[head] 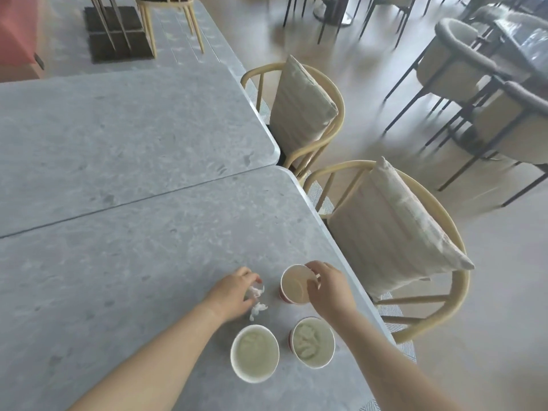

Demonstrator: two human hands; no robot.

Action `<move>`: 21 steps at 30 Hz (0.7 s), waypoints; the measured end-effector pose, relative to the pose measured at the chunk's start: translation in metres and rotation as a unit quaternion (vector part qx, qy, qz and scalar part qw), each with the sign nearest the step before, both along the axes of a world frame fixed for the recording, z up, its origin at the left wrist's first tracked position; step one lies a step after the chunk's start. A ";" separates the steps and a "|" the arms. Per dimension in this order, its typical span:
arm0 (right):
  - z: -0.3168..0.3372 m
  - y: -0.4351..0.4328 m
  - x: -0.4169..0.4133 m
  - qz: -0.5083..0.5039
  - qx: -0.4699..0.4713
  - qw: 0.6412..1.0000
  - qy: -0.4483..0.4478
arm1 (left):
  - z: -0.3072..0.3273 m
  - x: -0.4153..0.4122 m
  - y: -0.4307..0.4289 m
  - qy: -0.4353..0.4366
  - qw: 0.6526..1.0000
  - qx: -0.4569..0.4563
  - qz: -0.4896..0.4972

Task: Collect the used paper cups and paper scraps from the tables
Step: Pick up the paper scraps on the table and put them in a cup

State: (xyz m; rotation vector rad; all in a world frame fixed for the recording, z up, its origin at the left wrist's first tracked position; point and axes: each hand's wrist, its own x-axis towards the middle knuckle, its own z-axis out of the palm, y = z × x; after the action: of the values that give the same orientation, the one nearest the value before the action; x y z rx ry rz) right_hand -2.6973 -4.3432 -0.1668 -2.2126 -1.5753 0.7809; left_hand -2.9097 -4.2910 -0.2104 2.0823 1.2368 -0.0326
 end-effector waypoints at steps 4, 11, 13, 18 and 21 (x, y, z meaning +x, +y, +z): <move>0.001 -0.005 0.010 -0.015 0.017 1.000 0.004 | -0.002 0.006 0.000 0.012 0.999 -0.006 -0.039; 0.002 -0.013 0.016 -0.010 0.036 0.999 0.018 | 0.003 0.015 0.002 0.090 0.988 0.044 -0.120; 0.002 -0.015 0.018 -0.008 0.037 0.999 0.020 | 0.003 0.017 0.002 0.092 0.987 0.046 -0.120; 0.003 -0.022 0.023 -0.012 0.051 0.998 0.016 | 0.000 0.020 -0.001 0.096 0.989 0.042 -0.105; 0.003 -0.025 0.025 -0.014 0.058 0.998 0.018 | 0.003 0.014 -0.001 0.073 0.994 0.042 -0.068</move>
State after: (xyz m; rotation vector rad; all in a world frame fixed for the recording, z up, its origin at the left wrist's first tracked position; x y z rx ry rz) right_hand -2.6723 -4.3679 -0.1634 -2.1218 -1.5300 0.6979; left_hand -2.8953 -4.2921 -0.2078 2.2689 1.1985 -0.2014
